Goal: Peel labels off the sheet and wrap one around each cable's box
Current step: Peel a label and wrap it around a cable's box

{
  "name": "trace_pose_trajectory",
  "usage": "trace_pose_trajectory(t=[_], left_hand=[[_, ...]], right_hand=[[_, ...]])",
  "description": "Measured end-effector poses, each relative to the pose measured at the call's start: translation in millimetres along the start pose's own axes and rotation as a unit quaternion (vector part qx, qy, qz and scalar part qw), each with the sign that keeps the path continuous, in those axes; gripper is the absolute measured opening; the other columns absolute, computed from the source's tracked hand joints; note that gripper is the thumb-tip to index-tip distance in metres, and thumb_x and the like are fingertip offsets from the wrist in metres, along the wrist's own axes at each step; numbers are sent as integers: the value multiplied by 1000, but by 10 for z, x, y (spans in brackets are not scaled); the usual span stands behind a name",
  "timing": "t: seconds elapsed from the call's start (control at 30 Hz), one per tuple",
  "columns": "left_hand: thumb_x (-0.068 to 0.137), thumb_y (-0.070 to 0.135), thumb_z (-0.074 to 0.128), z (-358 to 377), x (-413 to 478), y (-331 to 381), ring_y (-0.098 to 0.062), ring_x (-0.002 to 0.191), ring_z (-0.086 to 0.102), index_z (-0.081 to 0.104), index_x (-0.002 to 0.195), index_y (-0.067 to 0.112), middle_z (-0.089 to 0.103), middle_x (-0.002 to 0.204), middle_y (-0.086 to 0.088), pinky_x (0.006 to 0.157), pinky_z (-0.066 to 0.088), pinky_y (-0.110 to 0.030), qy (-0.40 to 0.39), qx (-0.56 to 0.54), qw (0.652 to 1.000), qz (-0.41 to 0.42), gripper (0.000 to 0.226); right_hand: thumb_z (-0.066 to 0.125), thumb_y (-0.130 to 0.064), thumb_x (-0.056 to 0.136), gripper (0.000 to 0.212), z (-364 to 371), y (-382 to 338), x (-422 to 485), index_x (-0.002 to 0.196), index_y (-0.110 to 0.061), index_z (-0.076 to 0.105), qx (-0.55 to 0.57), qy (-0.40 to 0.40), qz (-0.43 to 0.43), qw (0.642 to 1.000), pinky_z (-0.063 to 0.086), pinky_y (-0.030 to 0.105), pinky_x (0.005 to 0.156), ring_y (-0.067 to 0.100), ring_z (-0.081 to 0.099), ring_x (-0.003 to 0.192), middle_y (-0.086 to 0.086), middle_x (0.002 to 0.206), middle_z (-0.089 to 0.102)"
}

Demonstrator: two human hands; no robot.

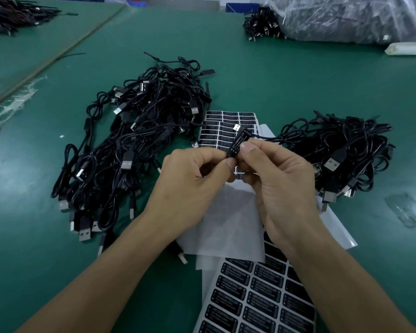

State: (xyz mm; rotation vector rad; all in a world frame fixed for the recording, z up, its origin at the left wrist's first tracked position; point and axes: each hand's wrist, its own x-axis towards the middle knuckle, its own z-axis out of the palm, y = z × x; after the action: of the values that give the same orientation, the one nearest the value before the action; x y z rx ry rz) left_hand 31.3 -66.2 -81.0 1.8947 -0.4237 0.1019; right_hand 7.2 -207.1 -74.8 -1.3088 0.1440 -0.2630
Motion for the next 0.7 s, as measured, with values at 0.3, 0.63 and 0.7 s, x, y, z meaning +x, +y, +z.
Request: trace_pose_trajectory(t=[0.3,0.63,0.7], left_hand=[[91,36,62,14,2,6,-40,69,63,75,83,24,69,70,-14,60,53,-58,7,-13,1000,3,20],[91,32,64,23,-1,16,-39,66,63,77,80,20,68,66,-11,57,51,-55,7,-29,999,12,21],[92,31,64,20,-2,17,-38,66,63,77,80,19,69,67,-10,57,52,-55,4,-33,999,13,21]], right_hand=[[71,-8,88,14,-20,11,20,80,-17,78,14,-3,5,1000,49,32,69,13,62,70,1,74,71],[70,-3,89,9,-1,39,26,86,-8,76,6,10,-26,1000,56,36,72,14,64,68,1,73,71],[69,-1,90,9,2,41,23,86,-6,75,4,8,-34,999,57,32,69,14,65,65,2,72,71]])
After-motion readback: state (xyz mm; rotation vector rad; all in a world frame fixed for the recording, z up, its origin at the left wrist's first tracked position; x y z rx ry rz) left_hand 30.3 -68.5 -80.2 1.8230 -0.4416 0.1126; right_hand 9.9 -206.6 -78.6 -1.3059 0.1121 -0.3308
